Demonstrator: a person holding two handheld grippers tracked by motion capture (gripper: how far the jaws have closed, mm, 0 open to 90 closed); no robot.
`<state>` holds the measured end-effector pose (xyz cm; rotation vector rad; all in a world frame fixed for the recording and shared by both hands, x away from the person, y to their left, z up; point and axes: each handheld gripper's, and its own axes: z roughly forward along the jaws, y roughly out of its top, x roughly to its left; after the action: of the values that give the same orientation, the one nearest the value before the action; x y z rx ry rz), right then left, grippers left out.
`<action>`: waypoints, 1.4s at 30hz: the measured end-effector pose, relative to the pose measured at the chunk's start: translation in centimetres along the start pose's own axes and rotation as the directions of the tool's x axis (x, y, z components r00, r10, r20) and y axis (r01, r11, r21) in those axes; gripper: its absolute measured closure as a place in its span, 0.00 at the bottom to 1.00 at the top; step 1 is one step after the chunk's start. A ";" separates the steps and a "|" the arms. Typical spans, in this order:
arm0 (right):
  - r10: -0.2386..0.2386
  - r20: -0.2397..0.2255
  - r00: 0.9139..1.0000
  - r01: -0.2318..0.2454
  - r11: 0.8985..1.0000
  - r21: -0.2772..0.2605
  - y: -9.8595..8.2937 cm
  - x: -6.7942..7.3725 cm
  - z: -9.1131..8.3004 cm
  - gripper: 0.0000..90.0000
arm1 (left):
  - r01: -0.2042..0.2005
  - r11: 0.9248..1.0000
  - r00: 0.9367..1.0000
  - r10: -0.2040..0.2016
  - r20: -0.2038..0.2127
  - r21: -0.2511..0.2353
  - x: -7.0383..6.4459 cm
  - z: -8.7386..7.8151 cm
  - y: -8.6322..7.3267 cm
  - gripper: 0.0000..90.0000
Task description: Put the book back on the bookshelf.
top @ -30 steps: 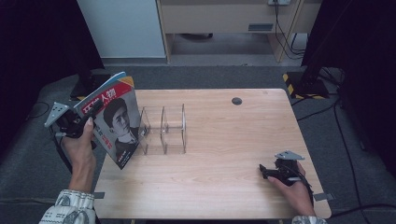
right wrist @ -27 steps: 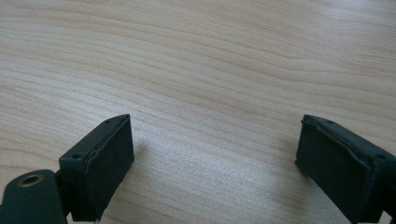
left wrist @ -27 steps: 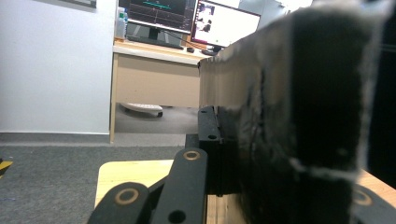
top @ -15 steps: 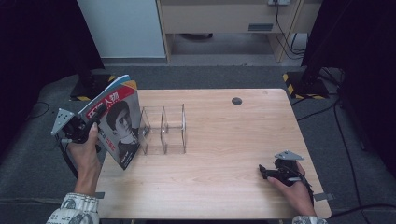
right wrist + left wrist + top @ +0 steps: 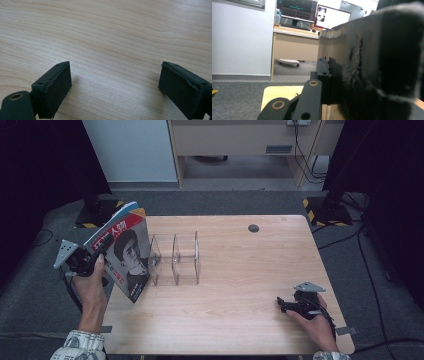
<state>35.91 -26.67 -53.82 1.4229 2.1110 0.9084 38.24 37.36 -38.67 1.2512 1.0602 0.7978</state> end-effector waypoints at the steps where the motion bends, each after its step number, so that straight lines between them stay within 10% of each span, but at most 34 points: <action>1: 0.001 0.000 1.000 -0.001 1.000 0.000 0.0 0.0 0.0 0.12 | -0.003 1.000 1.000 0.003 -0.001 0.001 0.0 0.0 0.0 0.94; 42: -0.006 -0.007 1.000 0.006 1.000 0.005 0.0 0.1 0.0 0.10 | 0.039 0.998 0.999 -0.037 -0.037 0.057 -0.4 -0.4 -0.6 0.74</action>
<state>35.87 -26.59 -53.83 1.4175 2.1232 0.9082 37.72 37.05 -39.16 1.2655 1.1394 0.7683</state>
